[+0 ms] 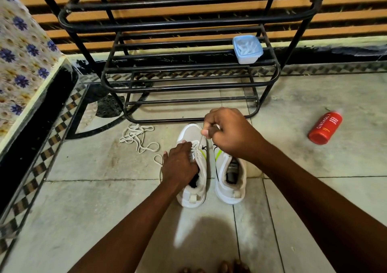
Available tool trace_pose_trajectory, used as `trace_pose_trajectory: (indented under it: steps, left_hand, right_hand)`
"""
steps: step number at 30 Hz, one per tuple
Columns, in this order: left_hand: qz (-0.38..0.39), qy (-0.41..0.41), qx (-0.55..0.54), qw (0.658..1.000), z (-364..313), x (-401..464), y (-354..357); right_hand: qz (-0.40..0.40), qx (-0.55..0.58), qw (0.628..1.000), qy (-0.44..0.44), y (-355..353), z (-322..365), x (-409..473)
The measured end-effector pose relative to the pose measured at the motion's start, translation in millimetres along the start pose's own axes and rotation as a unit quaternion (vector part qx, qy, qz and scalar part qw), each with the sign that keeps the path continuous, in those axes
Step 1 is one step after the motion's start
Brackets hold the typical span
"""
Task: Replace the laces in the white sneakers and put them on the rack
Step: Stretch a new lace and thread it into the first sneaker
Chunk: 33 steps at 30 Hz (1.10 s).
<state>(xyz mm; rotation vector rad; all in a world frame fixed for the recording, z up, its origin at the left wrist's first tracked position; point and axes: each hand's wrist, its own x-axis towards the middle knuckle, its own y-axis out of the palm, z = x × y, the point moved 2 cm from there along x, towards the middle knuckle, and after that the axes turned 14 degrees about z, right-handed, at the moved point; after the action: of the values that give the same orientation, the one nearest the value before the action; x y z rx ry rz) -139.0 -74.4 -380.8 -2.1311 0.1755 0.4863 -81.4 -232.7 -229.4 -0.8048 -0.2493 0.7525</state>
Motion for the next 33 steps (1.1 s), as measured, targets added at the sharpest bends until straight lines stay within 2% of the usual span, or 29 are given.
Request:
trace_pose_trajectory:
  steps: [3, 5, 7, 9, 11, 14, 16, 18, 21, 23, 26, 33]
  left_hand:
    - [0.013, 0.015, -0.047, 0.999, 2.6, 0.2, -0.5]
    - [0.029, 0.019, -0.139, 0.99, -0.7, -0.4, -8.0]
    - [0.045, 0.005, -0.269, 0.962, -2.0, -3.5, -16.6]
    - [0.038, 0.031, -0.358, 0.932, -2.5, -9.1, -28.5]
    - [0.045, 0.089, -0.402, 0.91, -8.5, -13.4, -43.1]
    - [0.108, 0.185, -0.448, 0.868, -31.1, -20.3, -63.3]
    - [0.108, 0.214, -0.434, 0.868, -47.2, -20.1, -73.2]
    - [0.075, 0.226, -0.433, 0.869, -59.1, -18.9, -81.0]
    - [0.027, 0.208, -0.489, 0.847, -63.9, -17.5, -90.7]
    - [0.027, 0.187, -0.537, 0.822, -59.8, -14.7, -93.6]
    - [0.025, 0.151, -0.604, 0.782, -48.1, -9.5, -93.4]
    - [-0.029, 0.092, -0.727, 0.68, -27.1, 2.1, -92.6]
  right_hand:
    - [-0.003, 0.002, 1.0, -0.007, 1.6, -4.9, 0.3]
    - [-0.002, 0.01, 1.0, -0.005, 0.0, -9.5, 0.7]
    - [-0.007, 0.025, 1.0, 0.014, -0.3, -13.8, -0.6]
    - [-0.025, 0.036, 0.999, 0.019, 0.2, -15.3, -2.0]
    - [-0.041, 0.068, 0.997, 0.003, -0.5, -14.4, -2.1]
    - [-0.077, 0.086, 0.993, -0.027, -5.4, -11.9, -0.1]
    - [-0.109, 0.07, 0.991, -0.037, -9.7, -12.7, 0.1]
    - [-0.141, 0.056, 0.988, -0.037, -13.6, -17.3, -2.1]
    - [-0.163, 0.072, 0.983, -0.036, -17.9, -29.7, -7.7]
    - [-0.141, 0.097, 0.985, -0.034, -17.8, -41.0, -11.4]
    - [-0.101, 0.096, 0.99, -0.027, -15.4, -63.7, -17.2]
    - [-0.073, 0.064, 0.995, 0.034, -3.9, -123.0, -29.2]
